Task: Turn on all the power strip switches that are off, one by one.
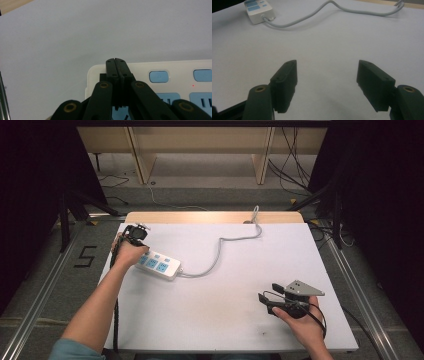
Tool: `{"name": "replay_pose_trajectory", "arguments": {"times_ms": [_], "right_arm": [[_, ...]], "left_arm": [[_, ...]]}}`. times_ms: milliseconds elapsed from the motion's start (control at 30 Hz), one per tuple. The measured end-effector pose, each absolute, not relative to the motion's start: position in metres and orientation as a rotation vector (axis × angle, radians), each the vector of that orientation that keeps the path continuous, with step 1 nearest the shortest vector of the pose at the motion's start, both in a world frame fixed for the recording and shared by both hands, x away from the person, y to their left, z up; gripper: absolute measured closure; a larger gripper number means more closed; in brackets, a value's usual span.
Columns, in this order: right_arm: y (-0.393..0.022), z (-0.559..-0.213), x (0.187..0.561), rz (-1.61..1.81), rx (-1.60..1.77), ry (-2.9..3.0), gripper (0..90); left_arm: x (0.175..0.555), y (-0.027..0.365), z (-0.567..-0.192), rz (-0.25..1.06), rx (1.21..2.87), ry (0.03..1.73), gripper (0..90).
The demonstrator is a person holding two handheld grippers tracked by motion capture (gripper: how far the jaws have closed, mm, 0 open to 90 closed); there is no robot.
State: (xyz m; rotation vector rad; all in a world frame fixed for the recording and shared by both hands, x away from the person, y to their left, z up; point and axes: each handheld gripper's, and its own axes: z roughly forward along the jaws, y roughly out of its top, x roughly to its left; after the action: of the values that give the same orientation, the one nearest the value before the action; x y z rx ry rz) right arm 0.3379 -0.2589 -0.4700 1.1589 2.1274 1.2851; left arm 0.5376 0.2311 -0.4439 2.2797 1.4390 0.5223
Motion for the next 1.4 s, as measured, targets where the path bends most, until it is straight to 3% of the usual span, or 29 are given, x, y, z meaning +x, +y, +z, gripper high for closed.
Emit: {"name": "replay_pose_trajectory", "arguments": {"times_ms": [400, 500, 600, 800, 1400], "right_arm": [[-0.259, -0.469, 0.337, 1.287, 1.156, 2.125, 33.8], [-0.259, -0.469, 0.338, 1.289, 1.157, 2.125, 33.8], [-0.259, -0.470, 0.338, 1.287, 1.157, 2.127, 33.8], [-0.258, -0.470, 0.339, 1.286, 1.157, 2.129, 33.8], [-0.258, -0.470, 0.338, 1.285, 1.159, 2.126, 33.9]], "left_arm": [[0.539, 0.231, -0.444, 0.514, 2.298, 1.439, 89.8], [0.539, 0.232, -0.445, 0.608, 2.355, 1.440, 89.8], [0.539, 0.241, -0.446, 0.499, 2.244, 1.481, 89.9], [0.539, 0.238, -0.445, 0.549, 2.273, 1.449, 89.8], [0.539, 0.242, -0.445, 0.500, 2.262, 1.462, 89.8]]}}
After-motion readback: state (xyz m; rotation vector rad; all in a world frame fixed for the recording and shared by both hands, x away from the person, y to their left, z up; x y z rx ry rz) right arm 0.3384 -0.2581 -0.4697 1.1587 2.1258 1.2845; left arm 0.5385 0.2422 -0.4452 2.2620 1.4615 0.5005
